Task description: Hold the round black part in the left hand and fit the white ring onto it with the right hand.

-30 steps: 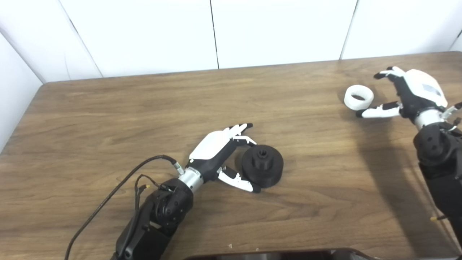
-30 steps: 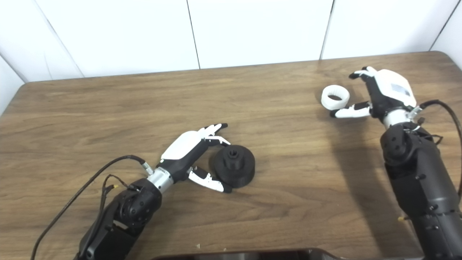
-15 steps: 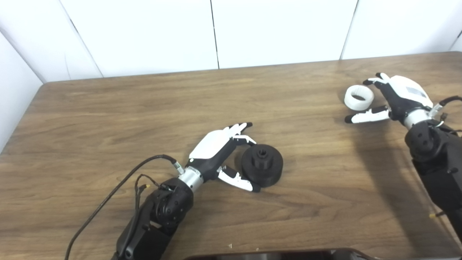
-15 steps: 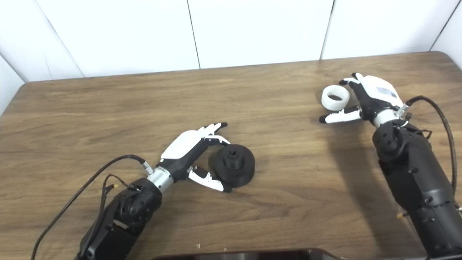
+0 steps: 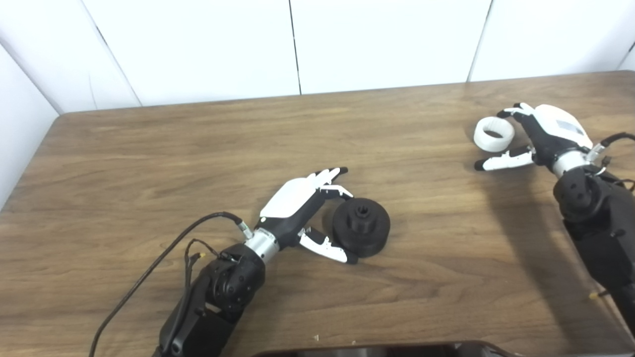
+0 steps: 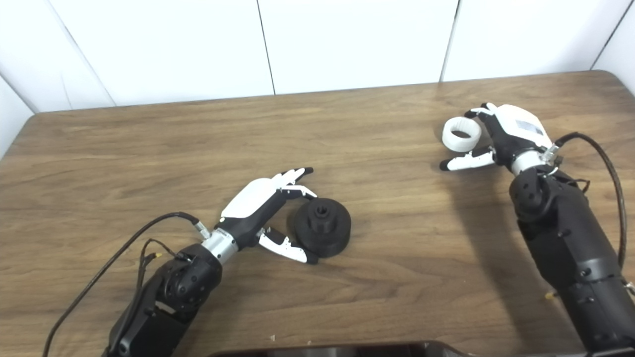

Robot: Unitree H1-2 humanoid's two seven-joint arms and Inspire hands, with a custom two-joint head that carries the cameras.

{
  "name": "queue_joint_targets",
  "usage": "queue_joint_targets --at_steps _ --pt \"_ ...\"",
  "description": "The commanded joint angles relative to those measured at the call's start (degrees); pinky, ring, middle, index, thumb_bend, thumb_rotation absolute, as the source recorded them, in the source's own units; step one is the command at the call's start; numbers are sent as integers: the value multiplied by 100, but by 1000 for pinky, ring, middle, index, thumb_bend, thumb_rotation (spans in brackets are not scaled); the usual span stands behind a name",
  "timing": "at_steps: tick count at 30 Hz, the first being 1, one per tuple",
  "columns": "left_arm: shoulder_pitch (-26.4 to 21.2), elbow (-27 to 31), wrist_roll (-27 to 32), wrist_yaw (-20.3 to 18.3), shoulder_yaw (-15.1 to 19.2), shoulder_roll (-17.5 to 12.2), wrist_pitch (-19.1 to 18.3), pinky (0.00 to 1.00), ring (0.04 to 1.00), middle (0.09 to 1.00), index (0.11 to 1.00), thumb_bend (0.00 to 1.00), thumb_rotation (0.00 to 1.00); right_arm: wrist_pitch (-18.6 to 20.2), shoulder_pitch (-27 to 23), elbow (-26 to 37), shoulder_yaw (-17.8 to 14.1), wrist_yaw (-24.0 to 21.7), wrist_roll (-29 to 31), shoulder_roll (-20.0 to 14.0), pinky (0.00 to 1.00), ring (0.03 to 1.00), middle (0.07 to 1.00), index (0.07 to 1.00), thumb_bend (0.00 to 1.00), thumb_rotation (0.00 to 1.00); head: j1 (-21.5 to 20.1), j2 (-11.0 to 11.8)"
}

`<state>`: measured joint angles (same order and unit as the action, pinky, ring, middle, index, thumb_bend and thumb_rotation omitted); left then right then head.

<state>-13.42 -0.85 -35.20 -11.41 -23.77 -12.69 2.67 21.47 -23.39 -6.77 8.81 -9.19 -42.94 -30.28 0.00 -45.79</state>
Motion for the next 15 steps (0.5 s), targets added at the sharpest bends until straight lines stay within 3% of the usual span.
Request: queue_joint_targets --at_steps 1,6,15 --pt "-168 130 37 69 88 4 131 1000 1000 1000 639 975 374 -195 -258 50 -94 322 -10 -41 731 847 928 757 811 313 11 -8" --pt "-150 150 43 67 106 13 116 1000 1000 1000 638 975 375 -367 -240 -16 -90 591 22 -46 680 818 903 672 773 274 14 -13" --pt "-137 158 50 60 122 10 139 1000 1000 1000 637 964 370 -497 -159 -37 -136 771 120 -10 690 799 883 644 775 241 21 -19"
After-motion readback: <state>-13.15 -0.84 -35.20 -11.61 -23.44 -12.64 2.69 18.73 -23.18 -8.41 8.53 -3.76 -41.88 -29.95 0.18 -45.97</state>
